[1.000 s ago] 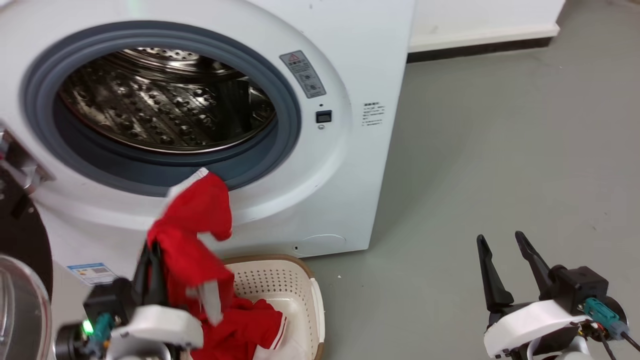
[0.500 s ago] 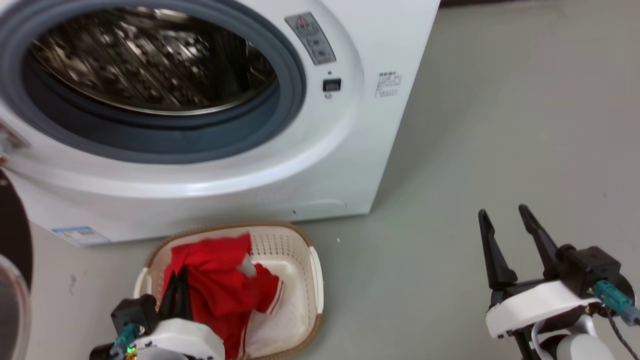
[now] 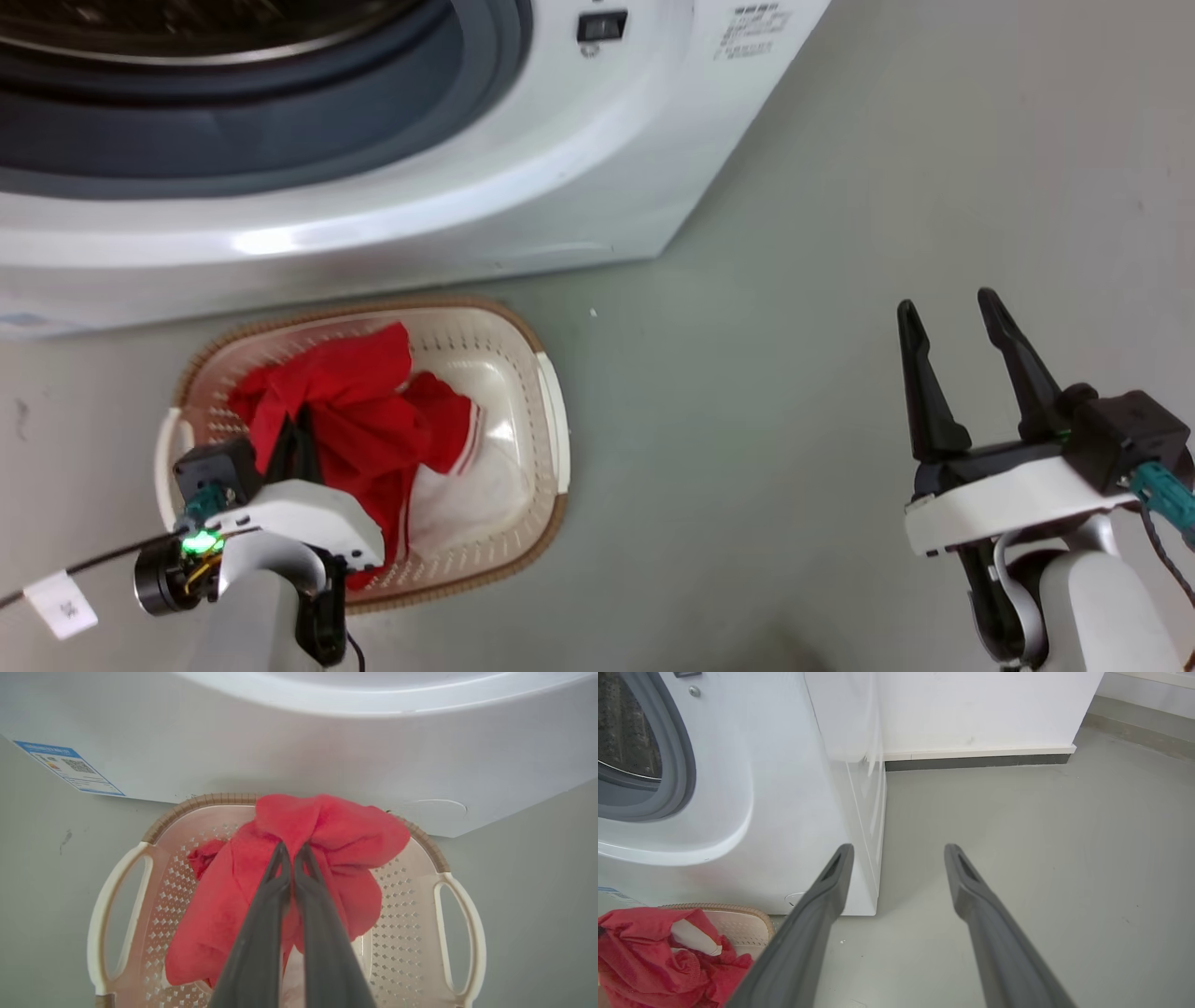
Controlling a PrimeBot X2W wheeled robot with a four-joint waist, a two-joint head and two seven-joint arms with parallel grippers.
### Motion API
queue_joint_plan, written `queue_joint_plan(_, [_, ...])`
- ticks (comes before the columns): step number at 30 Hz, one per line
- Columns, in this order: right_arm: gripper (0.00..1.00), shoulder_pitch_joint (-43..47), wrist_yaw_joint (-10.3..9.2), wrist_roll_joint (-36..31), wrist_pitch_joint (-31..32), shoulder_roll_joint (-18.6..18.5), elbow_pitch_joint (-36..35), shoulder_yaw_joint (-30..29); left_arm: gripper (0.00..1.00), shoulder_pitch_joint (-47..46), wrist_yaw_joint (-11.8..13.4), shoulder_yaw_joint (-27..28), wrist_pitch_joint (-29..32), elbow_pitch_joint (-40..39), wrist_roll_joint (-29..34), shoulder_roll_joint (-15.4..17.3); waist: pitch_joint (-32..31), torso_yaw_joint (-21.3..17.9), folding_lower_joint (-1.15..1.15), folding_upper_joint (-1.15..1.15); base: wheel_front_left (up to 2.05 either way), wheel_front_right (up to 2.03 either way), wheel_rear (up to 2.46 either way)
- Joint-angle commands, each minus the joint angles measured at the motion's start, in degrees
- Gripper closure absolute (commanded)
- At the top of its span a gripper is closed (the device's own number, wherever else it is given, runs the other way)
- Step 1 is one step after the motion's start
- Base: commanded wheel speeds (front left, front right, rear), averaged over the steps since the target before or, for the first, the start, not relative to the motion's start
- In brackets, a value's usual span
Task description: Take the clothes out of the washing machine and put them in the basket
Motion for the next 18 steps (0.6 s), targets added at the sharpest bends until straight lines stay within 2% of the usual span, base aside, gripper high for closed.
queue_joint_plan(1, [0.0, -1.1, -0.04, 0.0, -0.4, 0.0, 0.0, 0.3, 1.0, -1.2, -0.3, 0.2, -0.1, 1.4, 0.4, 0.5, 3.5, -1.3, -0.01, 0.0, 0.0, 0.0, 0.0])
queue_joint_plan(18, [0.0, -4.4, -0.04, 1.0, -2.5, 0.0, 2.2, 1.4, 1.0, -10.2, -1.6, 4.5, -0.1, 24.2, 1.0, 1.3, 8.7, -3.5, -0.01, 0.0, 0.0, 0.0, 0.0])
